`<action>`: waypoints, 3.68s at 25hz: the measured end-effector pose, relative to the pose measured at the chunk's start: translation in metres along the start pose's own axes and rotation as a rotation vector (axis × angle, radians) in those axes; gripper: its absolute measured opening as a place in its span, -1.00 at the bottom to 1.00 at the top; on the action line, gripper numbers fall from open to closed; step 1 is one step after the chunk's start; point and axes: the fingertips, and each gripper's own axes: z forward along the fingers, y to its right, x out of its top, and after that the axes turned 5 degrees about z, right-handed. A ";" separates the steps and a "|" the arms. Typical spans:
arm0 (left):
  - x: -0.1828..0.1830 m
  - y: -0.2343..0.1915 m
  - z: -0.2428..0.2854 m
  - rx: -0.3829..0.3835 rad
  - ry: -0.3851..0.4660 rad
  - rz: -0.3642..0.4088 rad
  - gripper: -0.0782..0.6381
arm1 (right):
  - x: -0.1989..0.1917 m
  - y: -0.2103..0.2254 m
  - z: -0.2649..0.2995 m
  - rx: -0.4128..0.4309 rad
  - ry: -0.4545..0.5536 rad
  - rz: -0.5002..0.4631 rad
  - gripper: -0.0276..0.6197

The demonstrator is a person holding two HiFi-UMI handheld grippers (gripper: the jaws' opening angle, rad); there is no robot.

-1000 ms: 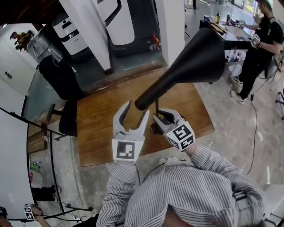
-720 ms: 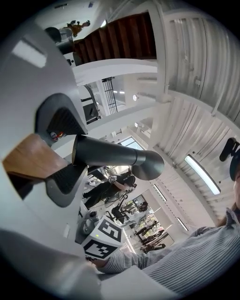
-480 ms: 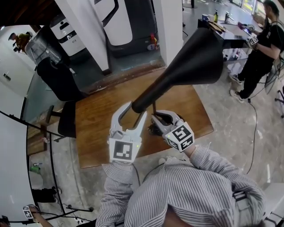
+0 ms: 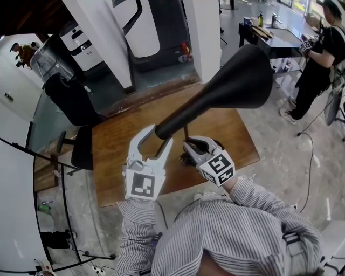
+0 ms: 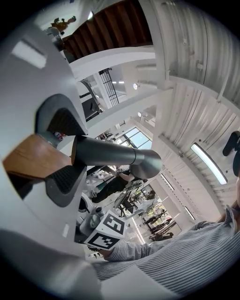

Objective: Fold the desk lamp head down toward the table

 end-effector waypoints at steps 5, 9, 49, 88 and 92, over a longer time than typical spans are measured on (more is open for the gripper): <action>0.002 -0.005 -0.005 -0.048 -0.059 0.046 -0.20 | 0.000 0.000 0.000 0.003 -0.004 0.005 -0.80; 0.007 -0.013 -0.007 -0.066 -0.081 0.115 -0.20 | 0.001 0.001 -0.001 0.001 -0.003 0.008 -0.80; 0.067 -0.043 -0.010 -0.436 -0.261 0.615 -0.19 | -0.005 0.000 0.004 -0.181 -0.038 -0.005 -0.80; 0.021 -0.040 -0.024 0.048 -0.031 -0.090 -0.38 | 0.005 -0.011 -0.028 -0.072 0.020 -0.004 -0.78; -0.001 -0.007 -0.027 0.064 0.002 -0.244 -0.64 | 0.013 -0.026 -0.040 -0.018 0.036 -0.011 -0.79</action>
